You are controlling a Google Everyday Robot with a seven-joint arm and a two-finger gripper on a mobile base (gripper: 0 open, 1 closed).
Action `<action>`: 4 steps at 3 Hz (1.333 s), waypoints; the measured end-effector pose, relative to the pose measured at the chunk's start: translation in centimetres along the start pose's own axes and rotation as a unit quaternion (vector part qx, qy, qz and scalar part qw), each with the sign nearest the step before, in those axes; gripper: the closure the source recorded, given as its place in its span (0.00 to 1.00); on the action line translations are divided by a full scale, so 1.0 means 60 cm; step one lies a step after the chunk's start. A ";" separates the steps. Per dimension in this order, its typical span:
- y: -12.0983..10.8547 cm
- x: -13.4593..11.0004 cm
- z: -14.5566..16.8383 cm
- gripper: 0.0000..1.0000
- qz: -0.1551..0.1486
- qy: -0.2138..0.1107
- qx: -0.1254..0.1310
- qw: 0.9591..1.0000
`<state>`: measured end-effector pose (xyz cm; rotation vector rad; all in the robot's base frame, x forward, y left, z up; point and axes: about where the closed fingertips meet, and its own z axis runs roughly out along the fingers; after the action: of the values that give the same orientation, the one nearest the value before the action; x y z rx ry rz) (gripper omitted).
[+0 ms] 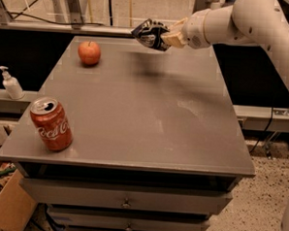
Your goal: Move blue chip bag near apple
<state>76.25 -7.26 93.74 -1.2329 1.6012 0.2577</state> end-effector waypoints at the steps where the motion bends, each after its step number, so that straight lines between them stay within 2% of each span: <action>1: 0.004 -0.046 0.020 1.00 -0.027 -0.031 -0.006 0.999; 2: 0.025 -0.070 0.055 1.00 -0.049 -0.045 -0.020 0.998; 3: 0.049 -0.071 0.095 1.00 -0.071 -0.034 -0.035 0.996; 4: 0.064 -0.053 0.134 1.00 -0.085 -0.015 -0.049 0.995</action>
Offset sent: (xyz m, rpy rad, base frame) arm 0.0052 0.0810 0.0128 -0.0019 -0.1164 0.1620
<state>77.66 1.78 91.36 -1.4257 1.4628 0.2472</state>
